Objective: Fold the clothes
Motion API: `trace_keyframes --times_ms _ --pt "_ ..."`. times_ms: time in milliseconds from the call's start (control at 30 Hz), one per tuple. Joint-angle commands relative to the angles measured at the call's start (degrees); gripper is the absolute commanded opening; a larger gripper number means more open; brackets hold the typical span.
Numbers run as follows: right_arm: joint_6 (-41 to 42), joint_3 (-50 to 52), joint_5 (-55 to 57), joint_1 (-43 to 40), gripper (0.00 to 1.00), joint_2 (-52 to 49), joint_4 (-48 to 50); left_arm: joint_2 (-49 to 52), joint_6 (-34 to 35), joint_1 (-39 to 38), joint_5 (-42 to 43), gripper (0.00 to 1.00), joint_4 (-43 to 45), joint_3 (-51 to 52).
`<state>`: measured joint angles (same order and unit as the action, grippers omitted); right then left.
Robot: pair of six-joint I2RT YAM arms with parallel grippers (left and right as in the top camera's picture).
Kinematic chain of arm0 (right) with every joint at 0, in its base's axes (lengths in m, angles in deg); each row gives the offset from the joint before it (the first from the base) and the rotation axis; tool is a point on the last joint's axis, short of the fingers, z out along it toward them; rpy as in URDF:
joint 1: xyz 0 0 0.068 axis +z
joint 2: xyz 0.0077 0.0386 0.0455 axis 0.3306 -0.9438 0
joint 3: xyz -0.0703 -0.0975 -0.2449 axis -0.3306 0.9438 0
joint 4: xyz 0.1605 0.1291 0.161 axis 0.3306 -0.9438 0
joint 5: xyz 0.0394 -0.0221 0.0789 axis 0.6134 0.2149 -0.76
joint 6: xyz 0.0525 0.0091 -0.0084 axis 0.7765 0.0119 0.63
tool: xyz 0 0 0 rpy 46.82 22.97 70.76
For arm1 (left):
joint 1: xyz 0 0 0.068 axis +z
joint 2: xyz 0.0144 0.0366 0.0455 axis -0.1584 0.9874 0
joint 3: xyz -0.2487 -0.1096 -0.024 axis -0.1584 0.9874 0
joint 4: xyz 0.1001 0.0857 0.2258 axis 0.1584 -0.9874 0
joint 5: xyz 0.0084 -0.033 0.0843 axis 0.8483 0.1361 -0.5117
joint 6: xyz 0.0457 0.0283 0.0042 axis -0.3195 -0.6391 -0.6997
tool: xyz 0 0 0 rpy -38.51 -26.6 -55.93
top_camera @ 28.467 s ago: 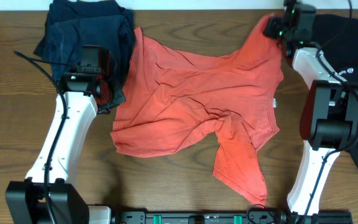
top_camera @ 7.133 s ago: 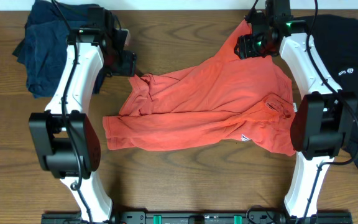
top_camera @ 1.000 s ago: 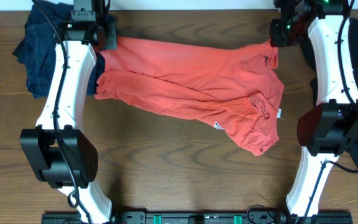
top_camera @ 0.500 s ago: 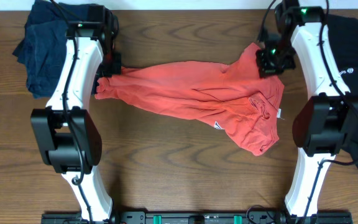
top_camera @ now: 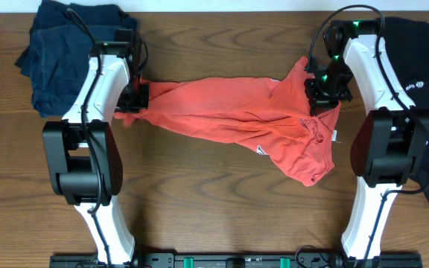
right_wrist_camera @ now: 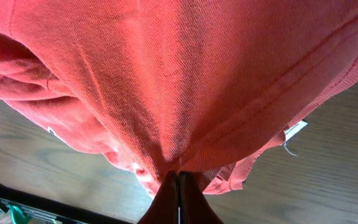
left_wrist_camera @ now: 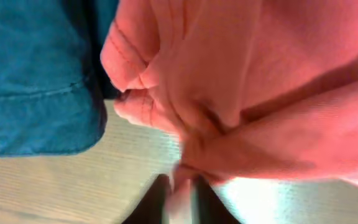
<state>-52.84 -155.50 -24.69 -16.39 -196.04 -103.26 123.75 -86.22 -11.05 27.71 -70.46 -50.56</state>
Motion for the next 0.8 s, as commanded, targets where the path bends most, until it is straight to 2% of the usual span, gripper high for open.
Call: trace_keyframes --times_ms 0,267,400,567,667,767 --pt "-0.4 0.2 -0.3 0.3 0.01 1.9 0.6 0.9 -0.2 0.2 -0.5 0.29 1.9 0.3" --pt "-0.6 0.2 -0.5 0.5 0.01 2.0 1.1 0.9 -0.1 0.3 -0.4 0.30 9.0 0.0" --pt "-0.3 -0.3 -2.3 0.5 0.02 2.4 2.7 0.7 0.1 0.2 -0.4 0.30 9.1 -1.7" --pt "0.1 -0.3 -4.4 0.5 0.09 6.4 5.4 -1.5 1.8 0.2 -0.4 0.31 9.1 -2.4" --pt "0.1 -0.3 -4.3 0.9 0.15 8.3 2.6 -2.3 1.8 0.2 -0.4 0.37 9.1 -2.4" --pt "0.9 -0.3 -1.7 1.4 0.20 8.7 -0.3 -2.3 1.8 0.2 -0.4 0.38 9.1 -2.3"
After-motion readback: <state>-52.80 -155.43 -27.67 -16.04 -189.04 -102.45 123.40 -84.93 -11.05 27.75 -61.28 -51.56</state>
